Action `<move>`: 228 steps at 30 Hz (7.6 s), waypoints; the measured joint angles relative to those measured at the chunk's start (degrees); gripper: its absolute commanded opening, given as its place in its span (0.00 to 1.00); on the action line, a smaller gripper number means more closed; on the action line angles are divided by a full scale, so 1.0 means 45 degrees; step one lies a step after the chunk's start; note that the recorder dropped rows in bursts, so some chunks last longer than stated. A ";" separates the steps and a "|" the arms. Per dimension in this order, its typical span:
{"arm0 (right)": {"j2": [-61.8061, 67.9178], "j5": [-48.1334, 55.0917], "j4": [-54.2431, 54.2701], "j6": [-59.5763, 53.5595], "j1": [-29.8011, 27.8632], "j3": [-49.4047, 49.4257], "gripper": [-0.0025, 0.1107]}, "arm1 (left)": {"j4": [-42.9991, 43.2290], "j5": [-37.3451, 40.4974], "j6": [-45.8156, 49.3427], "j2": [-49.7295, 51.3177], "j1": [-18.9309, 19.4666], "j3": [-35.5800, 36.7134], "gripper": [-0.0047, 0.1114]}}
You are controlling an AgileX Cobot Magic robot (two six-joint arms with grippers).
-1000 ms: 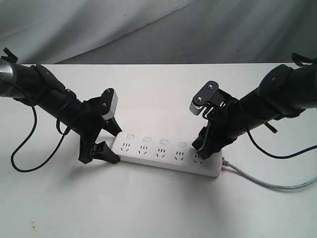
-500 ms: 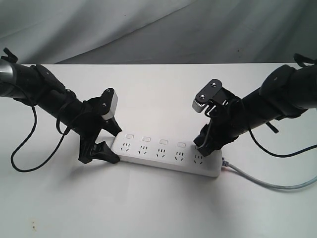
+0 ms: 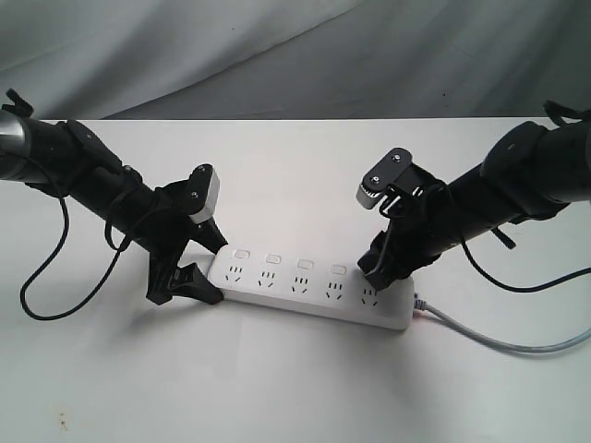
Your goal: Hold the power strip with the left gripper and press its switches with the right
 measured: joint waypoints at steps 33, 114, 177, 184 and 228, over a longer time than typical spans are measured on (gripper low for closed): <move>-0.0131 -0.0010 0.0532 0.0081 -0.0433 0.0440 0.36 | 0.0000 0.0000 0.0000 0.0000 0.0000 0.0000 0.61; -1.8047 -0.0312 -0.0271 0.2356 -0.0433 0.8722 0.02 | 0.0000 0.0000 0.0000 0.0000 0.0000 0.0000 0.61; -2.1962 -0.6349 -0.7628 1.3972 -0.3389 1.3198 0.02 | 0.0000 0.0000 0.0000 0.0000 0.0000 0.0000 0.61; -2.1962 -0.6349 -0.7628 1.3972 -0.3389 1.3198 0.02 | 0.0000 0.0000 0.0000 0.0000 0.0000 0.0000 0.61; -2.1962 -0.6343 -0.7549 1.3972 -0.3389 1.3198 0.02 | -0.0356 -0.0372 -0.1178 0.0020 0.0000 0.0000 0.61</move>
